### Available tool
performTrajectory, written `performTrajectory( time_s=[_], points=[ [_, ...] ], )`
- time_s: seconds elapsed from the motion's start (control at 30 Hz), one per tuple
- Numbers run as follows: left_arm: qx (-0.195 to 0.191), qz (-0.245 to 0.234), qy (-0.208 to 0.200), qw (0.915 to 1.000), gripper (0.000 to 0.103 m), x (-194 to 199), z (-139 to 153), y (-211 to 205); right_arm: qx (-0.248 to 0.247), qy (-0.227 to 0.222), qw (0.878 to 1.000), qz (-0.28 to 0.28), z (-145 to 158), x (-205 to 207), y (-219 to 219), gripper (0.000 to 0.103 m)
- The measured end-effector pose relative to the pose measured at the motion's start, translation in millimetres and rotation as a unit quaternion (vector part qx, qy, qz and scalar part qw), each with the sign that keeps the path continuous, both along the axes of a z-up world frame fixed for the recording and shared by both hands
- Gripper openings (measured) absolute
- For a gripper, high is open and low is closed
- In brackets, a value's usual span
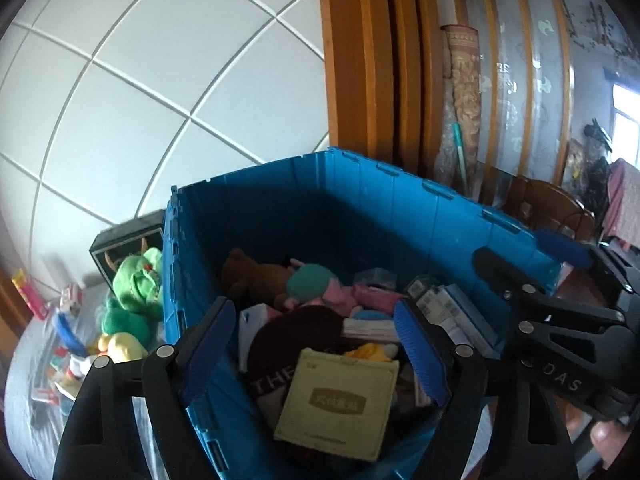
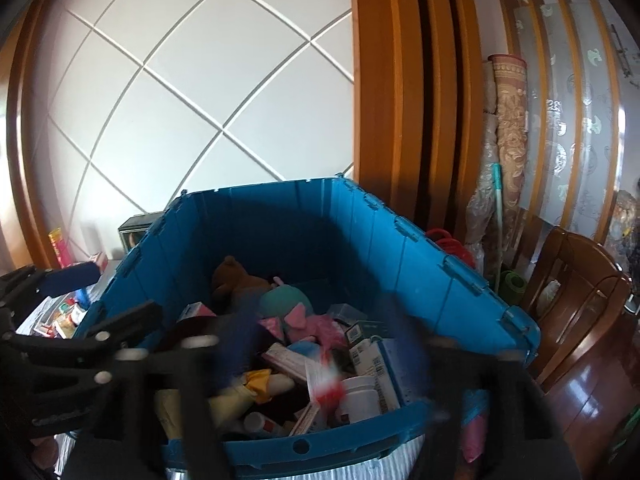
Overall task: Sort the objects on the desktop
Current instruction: 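Open both tools to drop the two boxes into the crate, then move both open tools away from the crate back over the table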
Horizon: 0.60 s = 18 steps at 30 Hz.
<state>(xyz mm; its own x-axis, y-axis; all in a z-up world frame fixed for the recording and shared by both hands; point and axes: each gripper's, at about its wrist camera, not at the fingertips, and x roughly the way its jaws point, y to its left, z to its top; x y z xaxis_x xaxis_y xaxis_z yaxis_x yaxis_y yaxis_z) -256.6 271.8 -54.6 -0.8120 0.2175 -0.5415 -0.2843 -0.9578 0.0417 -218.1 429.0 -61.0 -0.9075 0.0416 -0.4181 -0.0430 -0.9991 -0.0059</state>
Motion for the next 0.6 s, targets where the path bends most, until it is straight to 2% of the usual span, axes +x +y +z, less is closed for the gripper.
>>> performTrajectory(
  time_s=[0.07, 0.13, 0.17, 0.33, 0.6],
  points=[
    [0.006, -0.001, -0.001, 1.0, 0.091, -0.1, 0.6, -4.0, 0.006, 0.009, 1.0, -0.018, 1.3, 1.7, 2.3, 0.097],
    [0.009, 0.002, 0.002, 1.0, 0.1, 1.7, 2.1, -8.4, 0.005, 0.013, 0.999, -0.032, 2.1, 3.0, 6.1, 0.103],
    [0.011, 0.004, 0.004, 0.9999, 0.102, 2.9, 3.1, -10.4, 0.001, 0.014, 0.999, -0.034, 2.5, 3.7, 7.9, 0.103],
    [0.015, 0.013, 0.003, 0.9998, 0.102, 8.1, 6.7, -23.3, -0.003, 0.014, 0.999, -0.042, 6.4, 7.6, 6.8, 0.103],
    [0.02, 0.042, 0.006, 0.9989, 0.102, 27.3, 9.7, -69.7, -0.004, 0.027, 0.999, -0.03, 13.9, 21.2, -22.8, 0.103]
  ],
)
